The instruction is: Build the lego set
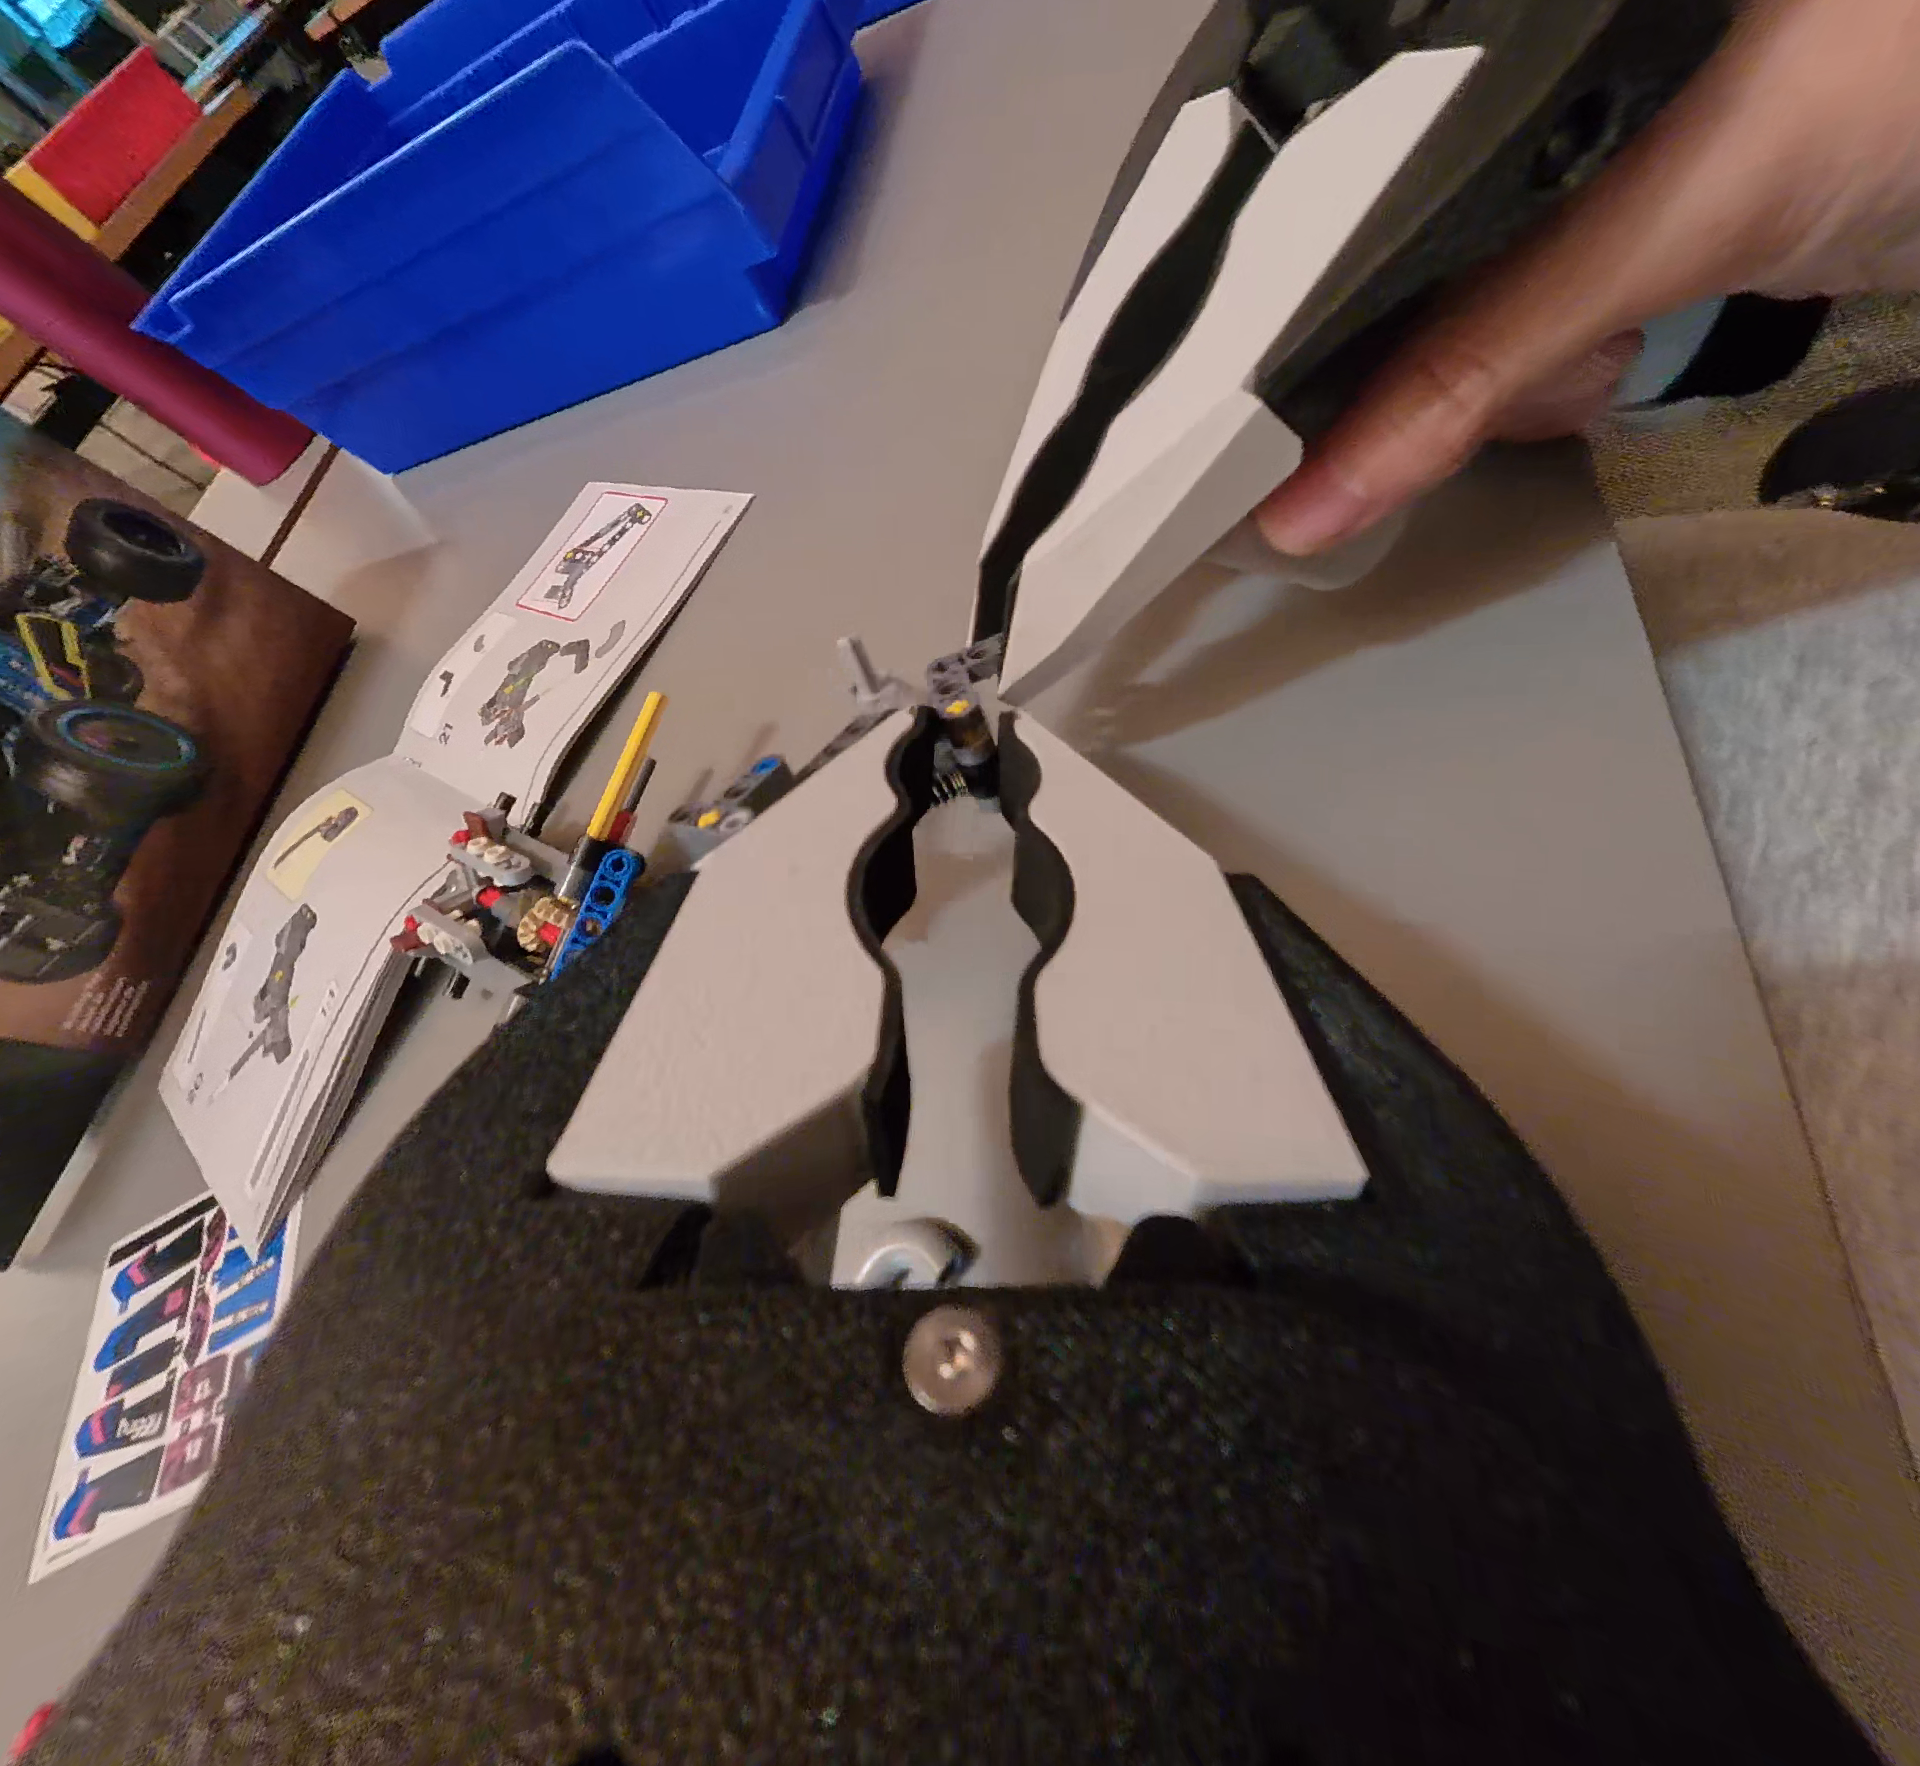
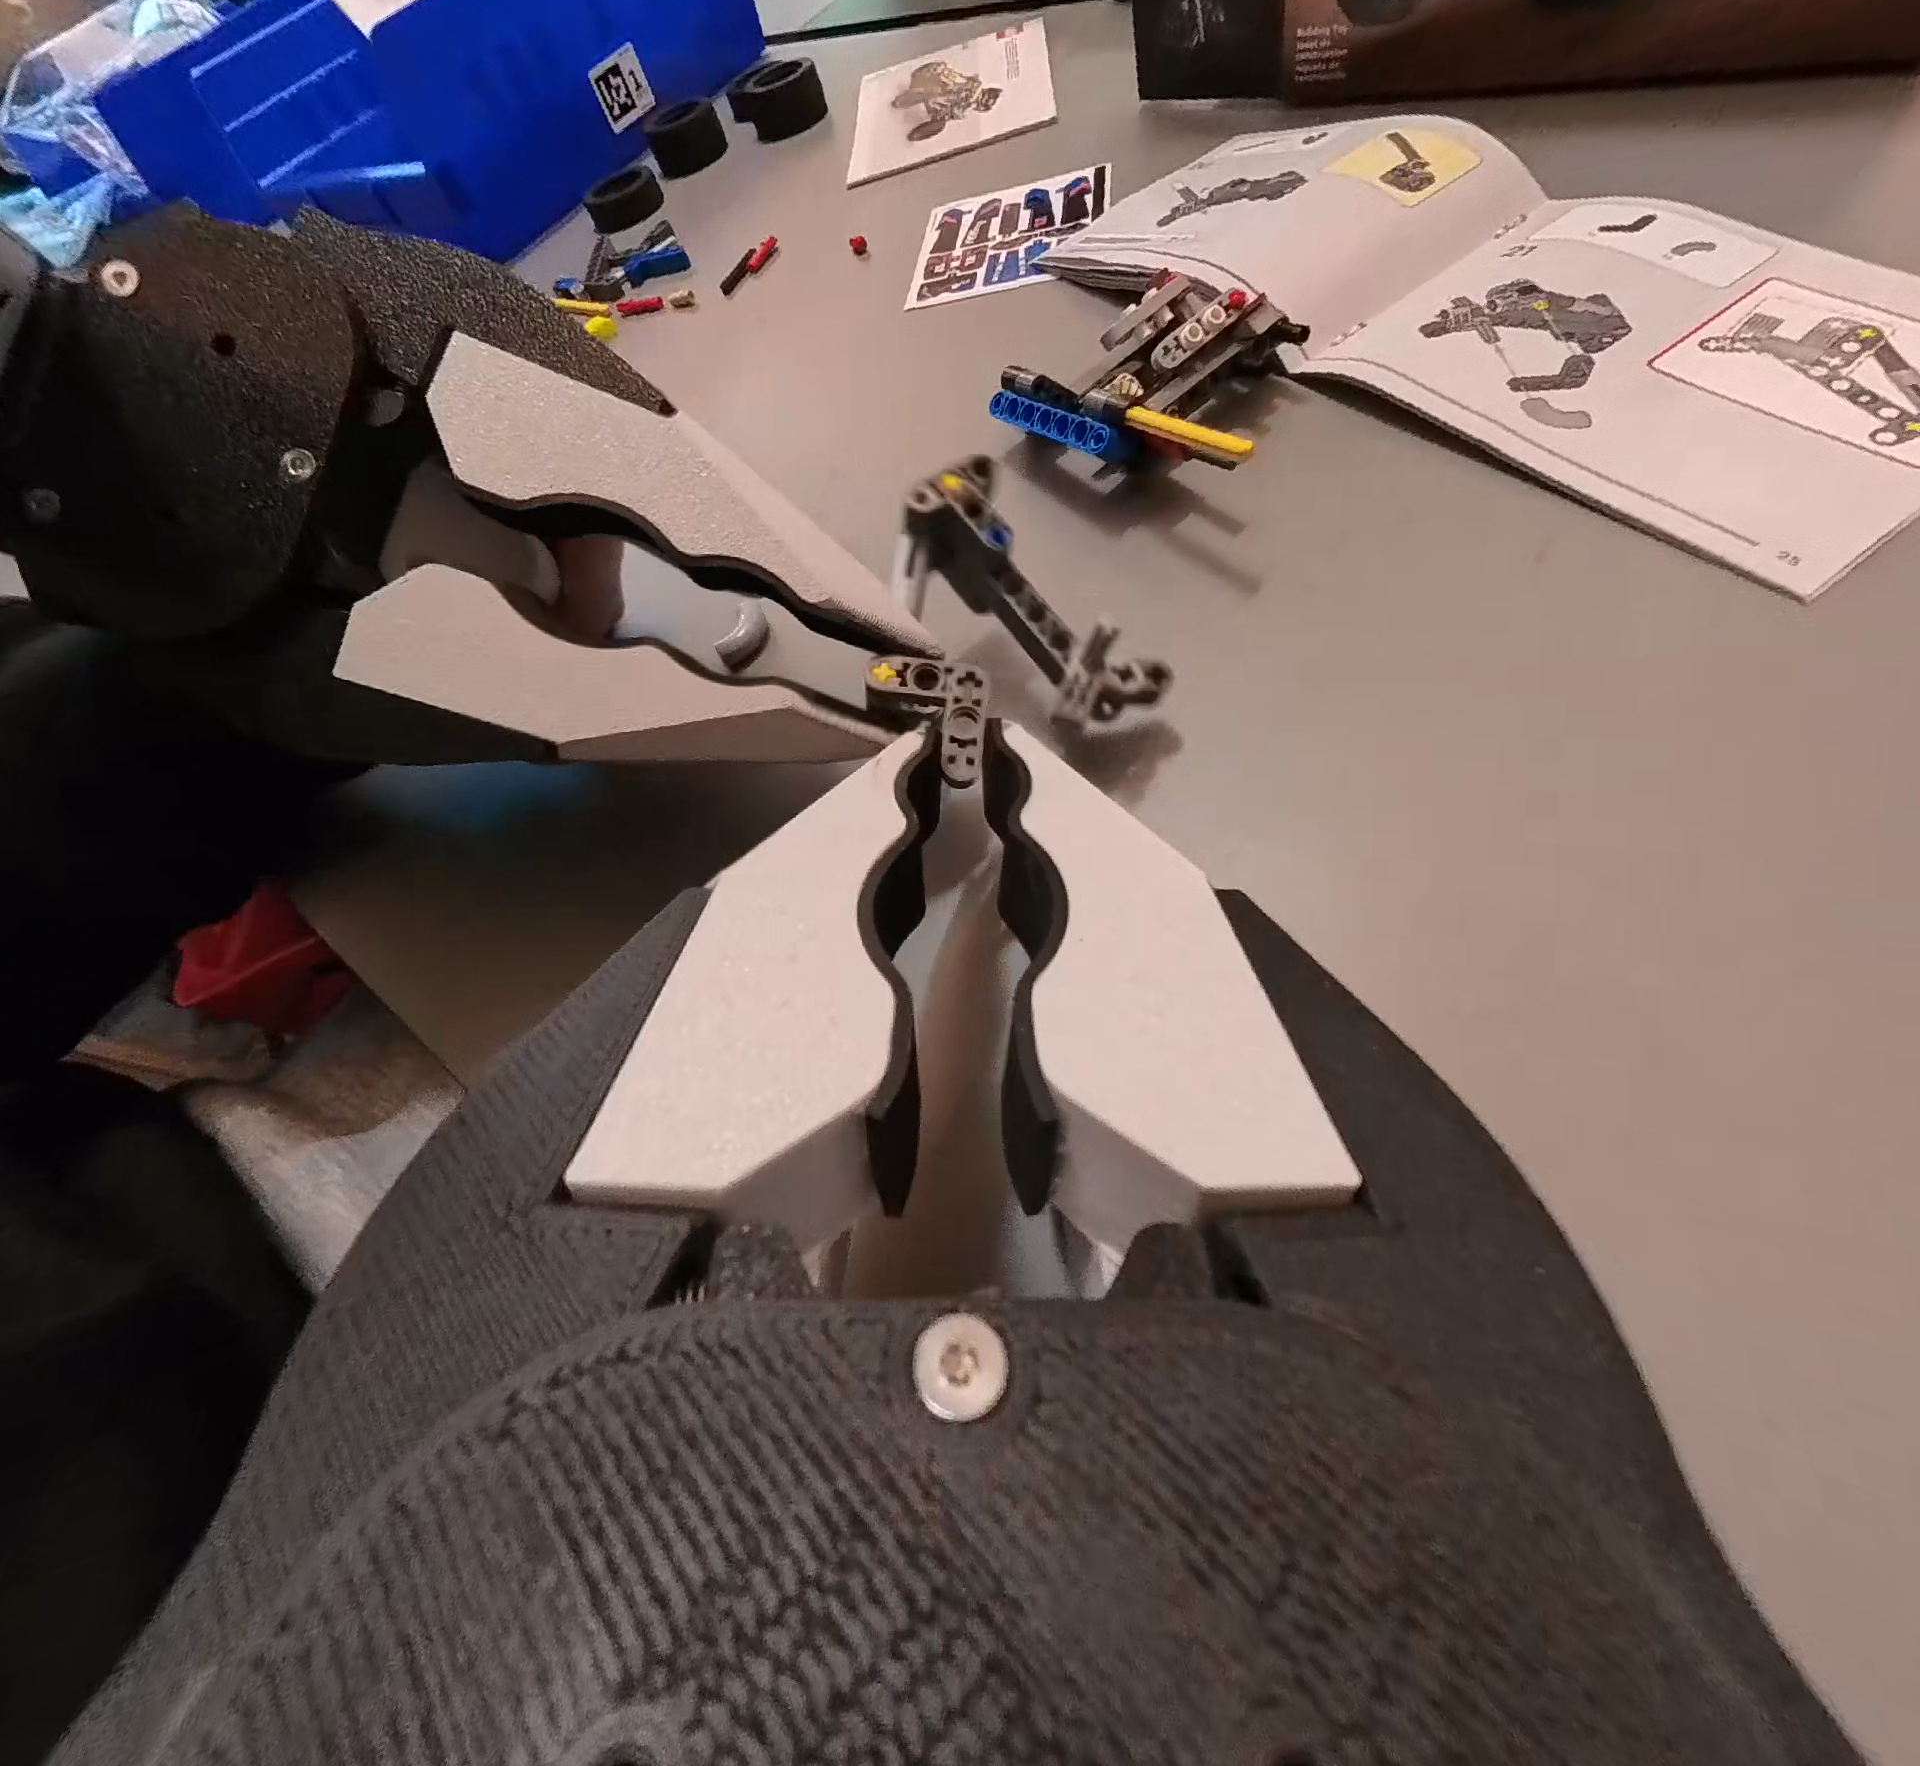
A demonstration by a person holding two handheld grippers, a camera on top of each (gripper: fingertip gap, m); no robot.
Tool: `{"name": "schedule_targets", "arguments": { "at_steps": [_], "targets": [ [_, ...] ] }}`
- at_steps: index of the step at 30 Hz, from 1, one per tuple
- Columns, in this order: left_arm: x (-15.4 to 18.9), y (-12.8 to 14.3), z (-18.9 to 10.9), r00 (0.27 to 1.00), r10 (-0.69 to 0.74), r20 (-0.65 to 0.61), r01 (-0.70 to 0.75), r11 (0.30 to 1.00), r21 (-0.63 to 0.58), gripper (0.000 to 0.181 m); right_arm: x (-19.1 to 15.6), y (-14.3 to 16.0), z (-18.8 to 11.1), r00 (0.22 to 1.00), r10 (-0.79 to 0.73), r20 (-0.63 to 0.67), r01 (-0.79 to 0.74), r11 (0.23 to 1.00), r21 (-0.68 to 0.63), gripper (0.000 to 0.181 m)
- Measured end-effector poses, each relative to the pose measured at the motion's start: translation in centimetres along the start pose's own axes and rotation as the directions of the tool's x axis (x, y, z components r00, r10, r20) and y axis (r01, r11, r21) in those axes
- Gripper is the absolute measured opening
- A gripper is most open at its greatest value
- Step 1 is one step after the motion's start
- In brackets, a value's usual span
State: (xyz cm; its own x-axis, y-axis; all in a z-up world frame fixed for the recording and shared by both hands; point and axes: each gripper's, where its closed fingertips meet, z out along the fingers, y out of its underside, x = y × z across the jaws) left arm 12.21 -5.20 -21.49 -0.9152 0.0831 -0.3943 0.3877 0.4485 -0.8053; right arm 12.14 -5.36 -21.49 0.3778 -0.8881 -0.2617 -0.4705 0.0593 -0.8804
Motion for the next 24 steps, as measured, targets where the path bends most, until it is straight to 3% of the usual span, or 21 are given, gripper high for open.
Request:
{"name": "schedule_targets", "arguments": {
  "at_steps": [24],
  "targets": [
    [0.04, -0.15, 0.36, 1.0, -0.011, 0.006, 0.011, 1.0, -0.009, 0.014, 0.86, -0.57, -0.54, 0.985, 0.161, 0.054, -0.164, 0.985, 0.052, 0.006]
  ]
}}
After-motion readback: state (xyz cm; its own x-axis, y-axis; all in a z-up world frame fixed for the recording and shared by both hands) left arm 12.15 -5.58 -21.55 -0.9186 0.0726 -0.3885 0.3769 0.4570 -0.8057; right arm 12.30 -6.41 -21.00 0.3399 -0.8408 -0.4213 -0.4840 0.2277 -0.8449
